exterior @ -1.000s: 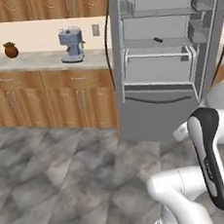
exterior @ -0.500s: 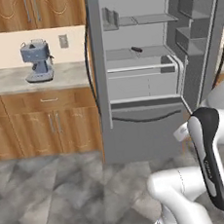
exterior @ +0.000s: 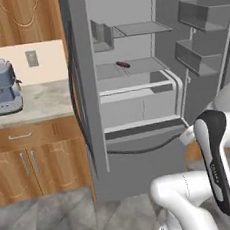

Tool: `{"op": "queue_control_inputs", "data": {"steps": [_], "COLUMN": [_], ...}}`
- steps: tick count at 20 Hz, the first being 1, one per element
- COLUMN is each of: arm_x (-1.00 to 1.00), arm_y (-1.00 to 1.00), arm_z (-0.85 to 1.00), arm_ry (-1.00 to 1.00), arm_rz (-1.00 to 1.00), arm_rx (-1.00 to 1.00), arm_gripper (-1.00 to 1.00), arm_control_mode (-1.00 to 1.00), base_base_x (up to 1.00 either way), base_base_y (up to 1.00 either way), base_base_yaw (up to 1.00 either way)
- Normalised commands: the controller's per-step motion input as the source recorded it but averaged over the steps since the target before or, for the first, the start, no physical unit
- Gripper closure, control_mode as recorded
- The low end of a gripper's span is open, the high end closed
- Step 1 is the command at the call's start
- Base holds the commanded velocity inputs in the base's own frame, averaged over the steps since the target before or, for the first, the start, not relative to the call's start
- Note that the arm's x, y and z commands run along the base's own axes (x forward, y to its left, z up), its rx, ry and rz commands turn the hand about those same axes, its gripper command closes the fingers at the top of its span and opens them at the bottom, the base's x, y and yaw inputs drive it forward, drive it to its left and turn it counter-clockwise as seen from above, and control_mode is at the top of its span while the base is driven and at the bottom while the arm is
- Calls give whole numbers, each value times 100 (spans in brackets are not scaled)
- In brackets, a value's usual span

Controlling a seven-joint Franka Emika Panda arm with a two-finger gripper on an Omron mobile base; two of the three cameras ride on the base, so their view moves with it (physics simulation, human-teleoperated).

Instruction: Retrieve the sausage and cheese from the fridge and place them on the cutting board on the counter.

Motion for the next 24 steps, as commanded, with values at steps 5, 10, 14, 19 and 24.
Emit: {"op": "queue_control_inputs", "data": {"steps": [5, 10, 14, 19, 24], "arm_x": [0, 0, 0, 0, 0], "arm_y": [0, 0, 0, 0, 0], "arm_z": [0, 0, 0, 0, 0], "arm_ry": [0, 0, 0, 0, 0], "arm_rz": [0, 0, 0, 0, 0], "arm_rx": [0, 0, 0, 0, 0], "arm_gripper": [-100, -100, -100, -100, -100], "arm_control_mode": [100, 100, 100, 100, 100], "base_base_x": [61, 96, 87, 75, 48], "base_base_y": [28, 8, 0, 0, 0], "base_base_yaw": [-5, -12, -10, -6, -3]}}
